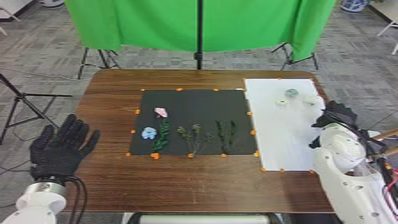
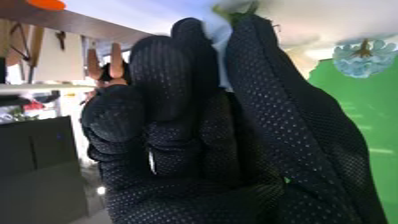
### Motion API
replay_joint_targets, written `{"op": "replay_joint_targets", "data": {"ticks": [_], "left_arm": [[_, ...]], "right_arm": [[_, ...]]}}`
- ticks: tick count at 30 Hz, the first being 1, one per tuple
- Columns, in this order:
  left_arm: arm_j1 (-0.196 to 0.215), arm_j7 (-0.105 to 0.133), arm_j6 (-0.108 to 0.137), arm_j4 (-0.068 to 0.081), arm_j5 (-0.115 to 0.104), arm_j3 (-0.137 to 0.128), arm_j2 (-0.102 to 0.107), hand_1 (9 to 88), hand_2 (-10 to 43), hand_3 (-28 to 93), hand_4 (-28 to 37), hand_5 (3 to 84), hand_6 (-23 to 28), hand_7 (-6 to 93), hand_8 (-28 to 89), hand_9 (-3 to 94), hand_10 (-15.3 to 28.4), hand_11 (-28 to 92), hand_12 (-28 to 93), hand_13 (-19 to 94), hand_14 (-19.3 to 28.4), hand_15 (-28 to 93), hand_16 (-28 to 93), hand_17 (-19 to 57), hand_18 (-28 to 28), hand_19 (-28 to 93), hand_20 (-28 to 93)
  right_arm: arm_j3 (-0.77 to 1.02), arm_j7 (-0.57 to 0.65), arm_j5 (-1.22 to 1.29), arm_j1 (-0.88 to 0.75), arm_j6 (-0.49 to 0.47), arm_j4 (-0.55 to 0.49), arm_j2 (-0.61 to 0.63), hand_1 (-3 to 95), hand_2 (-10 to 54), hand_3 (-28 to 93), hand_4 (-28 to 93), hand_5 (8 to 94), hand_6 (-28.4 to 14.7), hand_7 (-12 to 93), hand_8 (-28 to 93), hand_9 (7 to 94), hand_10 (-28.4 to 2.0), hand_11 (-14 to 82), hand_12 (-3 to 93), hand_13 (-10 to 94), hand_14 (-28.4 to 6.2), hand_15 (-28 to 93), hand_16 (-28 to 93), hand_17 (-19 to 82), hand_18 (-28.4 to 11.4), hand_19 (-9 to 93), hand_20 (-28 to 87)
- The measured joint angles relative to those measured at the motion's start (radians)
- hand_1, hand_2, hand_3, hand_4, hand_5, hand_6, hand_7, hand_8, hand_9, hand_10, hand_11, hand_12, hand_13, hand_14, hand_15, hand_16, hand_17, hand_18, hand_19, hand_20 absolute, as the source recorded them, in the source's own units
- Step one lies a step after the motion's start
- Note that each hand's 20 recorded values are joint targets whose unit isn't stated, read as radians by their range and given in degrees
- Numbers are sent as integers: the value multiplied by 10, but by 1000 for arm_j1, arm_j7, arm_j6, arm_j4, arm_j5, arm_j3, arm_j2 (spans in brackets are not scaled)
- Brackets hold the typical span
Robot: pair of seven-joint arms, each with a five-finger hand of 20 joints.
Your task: Arrange flowers
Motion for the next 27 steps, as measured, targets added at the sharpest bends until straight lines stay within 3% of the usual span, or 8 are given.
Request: {"op": "replay_joint_targets", "data": {"ticks": [6, 11, 16, 22, 27], "left_arm": [[1, 1, 18, -1, -9, -2, -1, 281, 157, 784, -283, 516, 97, 186, -97, 464, 171, 348, 161, 343, 193, 631, -60, -51, 180, 454, 229], [5, 3, 20, -4, -11, -7, -2, 277, 151, 782, -283, 479, 93, 185, -97, 443, 169, 347, 160, 336, 191, 630, -61, -52, 181, 456, 229], [6, 3, 25, -7, -10, -10, -2, 277, 146, 776, -283, 468, 92, 193, -102, 434, 170, 347, 156, 331, 190, 627, -62, -53, 182, 456, 228], [0, 1, 26, -6, -8, -3, -2, 275, 142, 777, -283, 438, 91, 192, -103, 410, 169, 347, 154, 324, 189, 625, -64, -53, 182, 457, 226], [-16, -2, 34, -3, -8, 8, 2, 274, 143, 775, -283, 438, 91, 196, -106, 409, 170, 348, 152, 322, 190, 625, -65, -54, 183, 459, 226]], "right_arm": [[-30, -31, -37, -36, 89, -26, 24, 683, -95, 688, -283, 861, 0, 200, 44, 881, -104, 110, 455, 747, -61, 468, 488, 414, -223, 844, 380], [-79, -161, -100, -86, 201, -132, 64, 674, -95, 702, -283, 856, -2, 209, 47, 878, -104, 112, 458, 745, -62, 468, 496, 408, -223, 846, 387], [-205, -309, -100, -32, 218, -205, 68, 671, -95, 703, -283, 848, 1, 223, 45, 873, -103, 114, 460, 735, -64, 476, 503, 393, -220, 850, 398], [-393, -546, -66, 130, 215, -160, 14, 669, -95, 704, -283, 842, 2, 238, 36, 872, -103, 116, 457, 732, -64, 482, 500, 393, -219, 848, 406], [-523, -559, 171, 242, 153, -123, -31, 671, -95, 703, -283, 838, 2, 244, 33, 870, -103, 118, 458, 729, -64, 485, 501, 393, -218, 845, 411]]}}
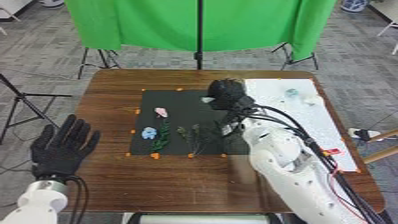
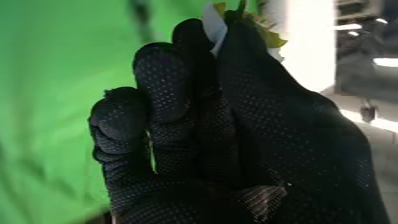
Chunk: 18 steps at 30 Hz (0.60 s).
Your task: Arrange flowers
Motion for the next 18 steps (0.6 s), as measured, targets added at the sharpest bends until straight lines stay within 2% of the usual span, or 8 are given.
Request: {"op": "replay_joint_targets", "data": {"ticks": [4, 9, 18], "left_arm": [[-5, -2, 16, -1, 2, 0, 5, 275, 145, 773, -283, 454, 95, 198, -107, 416, 172, 352, 151, 323, 195, 630, -66, -56, 185, 467, 232], [-7, -7, 81, -5, 8, -1, 8, 275, 147, 773, -283, 461, 98, 200, -107, 419, 173, 356, 151, 323, 198, 633, -68, -56, 187, 469, 235], [-16, -2, 84, -4, -1, 2, 16, 275, 152, 776, -283, 474, 97, 209, -108, 428, 172, 365, 151, 330, 193, 638, -68, -55, 186, 471, 236]], "right_arm": [[-46, -1, -22, 33, -126, -4, -6, 671, -95, 702, -283, 837, 2, 247, 30, 870, -104, 118, 458, 728, -65, 486, 500, 392, -218, 843, 415], [-148, -3, -62, 72, -134, 24, 6, 671, -95, 701, -283, 835, 2, 250, 28, 869, -105, 119, 458, 726, -67, 489, 500, 389, -220, 841, 420], [-194, 33, -102, 103, -116, 94, -26, 669, -95, 704, -283, 832, 0, 254, 29, 866, -105, 121, 456, 724, -67, 493, 497, 388, -223, 840, 429]]}}
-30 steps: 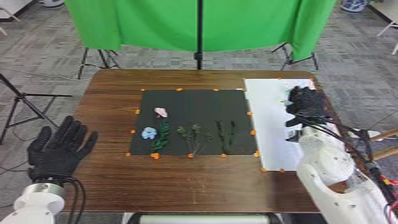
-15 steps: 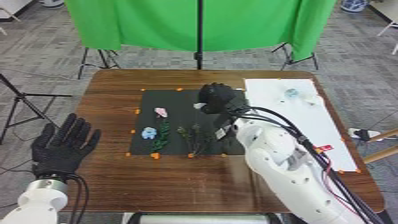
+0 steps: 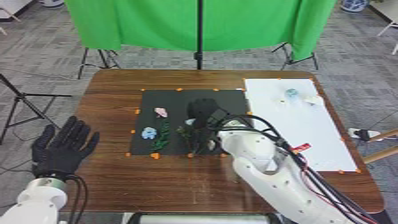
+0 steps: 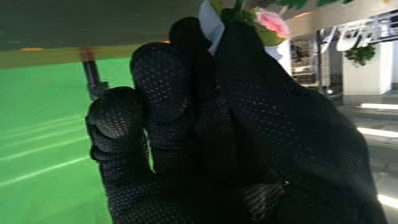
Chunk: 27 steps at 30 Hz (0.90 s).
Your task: Arrange flowers
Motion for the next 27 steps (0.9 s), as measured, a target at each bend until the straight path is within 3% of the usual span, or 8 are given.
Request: {"op": "replay_joint_targets", "data": {"ticks": [6, 11, 16, 22, 27], "left_arm": [[4, 48, 10, -8, -51, 2, 3, 278, 158, 775, -283, 481, 96, 216, -111, 434, 169, 370, 150, 338, 189, 639, -70, -51, 184, 471, 237], [2, 65, 19, -6, -91, -2, 3, 280, 161, 773, -283, 498, 93, 197, -117, 446, 166, 356, 141, 342, 191, 637, -70, -50, 183, 469, 238], [-16, 64, 20, 7, -98, -1, 3, 282, 164, 771, -283, 506, 92, 183, -113, 455, 165, 337, 131, 343, 192, 635, -71, -49, 183, 469, 239], [-41, 60, 20, 19, -103, 15, 3, 281, 164, 772, -283, 511, 93, 190, -105, 456, 164, 334, 137, 343, 191, 635, -71, -49, 183, 470, 240], [-42, 59, 20, 19, -109, 16, 5, 279, 161, 776, -283, 514, 95, 200, -105, 458, 166, 339, 146, 342, 190, 636, -70, -48, 182, 470, 241]], "right_arm": [[-18, 19, -20, 15, 18, 8, -18, 666, -95, 709, -283, 821, 1, 245, 19, 862, -103, 113, 439, 721, -69, 495, 496, 388, -223, 840, 433], [-13, -6, -105, 16, -3, 22, -40, 664, -95, 707, -283, 835, -4, 202, 16, 868, -104, 89, 409, 721, -73, 482, 489, 379, -225, 834, 435], [4, -15, -139, 15, -76, 40, -67, 660, -95, 708, -283, 835, -5, 185, 19, 864, -102, 81, 404, 721, -68, 465, 483, 377, -226, 828, 433], [15, 4, -128, 9, -86, 45, -86, 643, -95, 714, -283, 749, -9, 201, -13, 787, -113, 68, 330, 687, -68, 468, 474, 363, -224, 826, 422], [28, 10, -127, -2, -140, 20, -88, 627, -95, 715, -283, 694, -7, 205, -129, 691, -138, 180, 183, 659, -72, 481, 453, 350, -224, 823, 413]]}}
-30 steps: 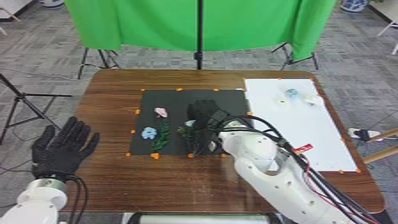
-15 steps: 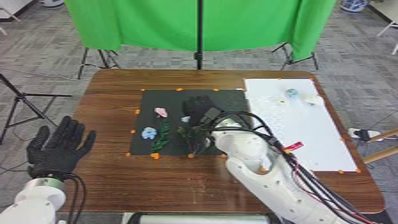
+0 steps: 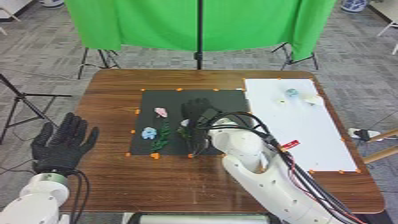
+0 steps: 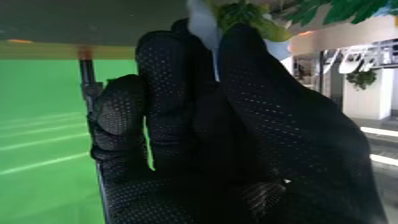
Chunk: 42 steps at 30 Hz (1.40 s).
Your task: Arrange flowers
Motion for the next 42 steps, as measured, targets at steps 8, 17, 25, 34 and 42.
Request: {"op": "replay_joint_targets", "data": {"ticks": [8, 17, 25, 34, 42], "left_arm": [[-8, 3, 6, 2, -10, 8, 5, 279, 156, 779, -283, 515, 97, 204, -106, 457, 165, 342, 151, 342, 189, 636, -69, -48, 182, 470, 241], [-9, 0, 25, 0, -13, 6, 3, 264, 168, 767, -283, 521, 98, 215, -108, 460, 167, 349, 153, 344, 192, 639, -70, -48, 184, 471, 242], [-5, -5, 43, -3, -11, 2, -1, 263, 162, 773, -283, 517, 98, 214, -110, 456, 167, 349, 152, 341, 192, 640, -69, -48, 183, 471, 242], [-5, -44, 12, -1, 63, 1, -1, 270, 161, 769, -283, 516, 98, 210, -107, 456, 168, 348, 153, 337, 194, 638, -68, -49, 186, 472, 241], [22, -25, 29, -9, 47, -4, -1, 275, 163, 767, -283, 526, 98, 220, -110, 481, 172, 380, 159, 351, 198, 642, -67, -47, 185, 471, 241]], "right_arm": [[14, -3, -3, -10, -41, -6, -10, 610, -95, 718, -283, 652, -17, 194, -141, 659, -146, 173, 168, 647, -75, 476, 438, 342, -227, 818, 408], [33, 13, 20, -27, -55, -42, -14, 503, -95, 779, -283, 614, -33, 182, -137, 624, -161, 168, 160, 619, -109, 509, 366, 336, -236, 826, 402], [120, 95, 97, -79, -79, -136, -8, 420, -95, 820, -283, 536, -61, 158, -124, 521, -194, 150, 154, 532, -154, 537, 205, 321, -252, 835, 383], [317, 278, 94, -81, 44, -90, 70, 450, -95, 852, -283, 489, -75, 157, -125, 395, -225, 131, 147, 337, -203, 461, 140, 240, -258, 776, 340], [485, 251, -25, -106, 9, -11, 164, 491, -95, 845, -283, 511, -49, 190, -139, 435, -191, 147, 144, 370, -176, 462, 135, 255, -244, 804, 357]]}}
